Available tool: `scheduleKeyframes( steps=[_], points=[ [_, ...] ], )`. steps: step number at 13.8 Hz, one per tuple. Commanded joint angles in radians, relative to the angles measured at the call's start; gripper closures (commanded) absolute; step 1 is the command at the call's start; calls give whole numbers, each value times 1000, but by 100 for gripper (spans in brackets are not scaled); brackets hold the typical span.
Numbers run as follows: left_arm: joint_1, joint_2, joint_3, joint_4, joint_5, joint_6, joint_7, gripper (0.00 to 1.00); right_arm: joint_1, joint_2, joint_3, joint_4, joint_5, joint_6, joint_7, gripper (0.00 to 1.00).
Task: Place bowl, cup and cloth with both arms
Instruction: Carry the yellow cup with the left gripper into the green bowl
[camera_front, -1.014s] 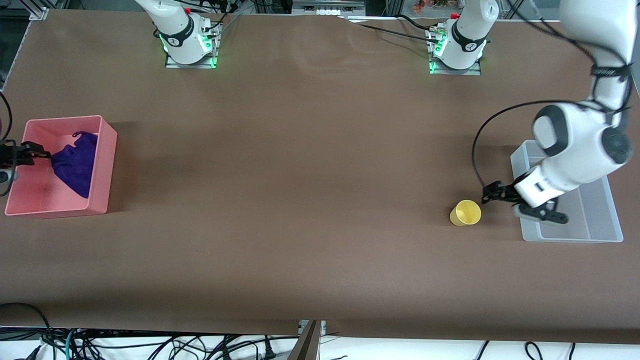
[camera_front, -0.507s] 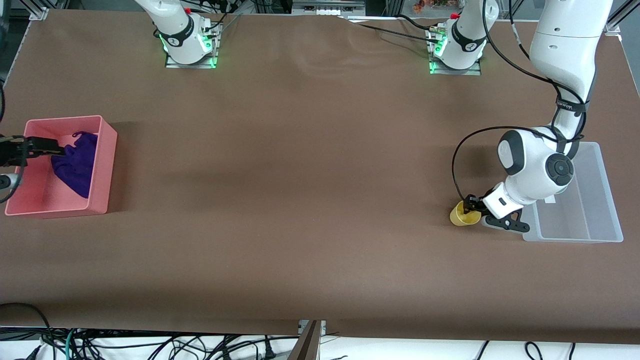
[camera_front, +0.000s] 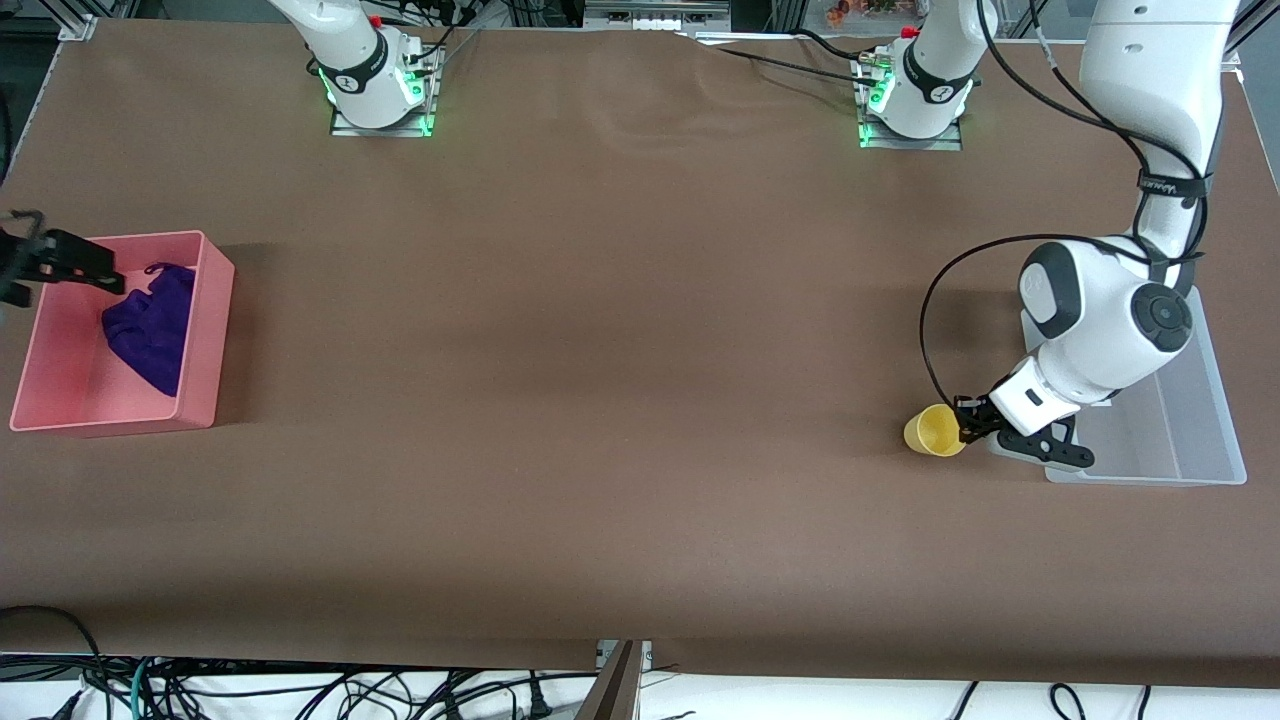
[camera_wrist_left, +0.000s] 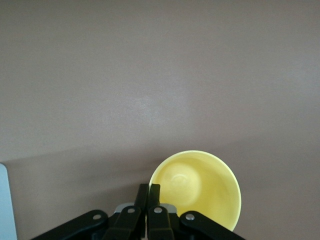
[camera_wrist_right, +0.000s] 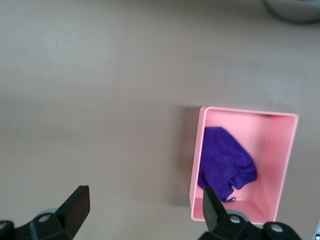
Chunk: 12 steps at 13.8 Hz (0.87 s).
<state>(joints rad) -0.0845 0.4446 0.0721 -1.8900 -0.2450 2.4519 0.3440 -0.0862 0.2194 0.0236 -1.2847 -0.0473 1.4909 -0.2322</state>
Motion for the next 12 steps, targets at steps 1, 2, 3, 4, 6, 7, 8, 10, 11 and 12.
scheduleKeyframes(
  steps=[1,2,3,4,6,7,8,10,11,12],
  points=[
    [2,-43,6,8,-13,-82,26,100,-12,-49,13,-38,-25,2,5,0],
    [5,-62,6,31,-5,-131,27,100,-9,-63,13,-45,-19,-33,23,0],
    [11,-79,8,64,42,-190,32,100,8,-68,13,-47,-14,-59,78,0],
    [32,-101,8,95,135,-250,50,100,28,-69,13,-47,-13,-95,152,0],
    [66,-167,14,91,277,-287,212,100,40,-80,16,-57,-6,-127,203,0],
    [93,-191,21,88,305,-301,316,100,40,-94,16,-95,-8,-136,200,0],
    [106,-199,56,88,322,-323,419,100,40,-101,15,-128,-9,-127,198,0],
    [109,-202,153,65,331,-353,620,100,39,-97,13,-127,-6,-116,214,0],
    [121,-199,188,45,331,-346,685,100,42,-92,13,-125,-8,-118,215,0],
    [137,-192,199,28,331,-341,720,100,48,-91,13,-120,-9,-116,214,0]
  ],
)
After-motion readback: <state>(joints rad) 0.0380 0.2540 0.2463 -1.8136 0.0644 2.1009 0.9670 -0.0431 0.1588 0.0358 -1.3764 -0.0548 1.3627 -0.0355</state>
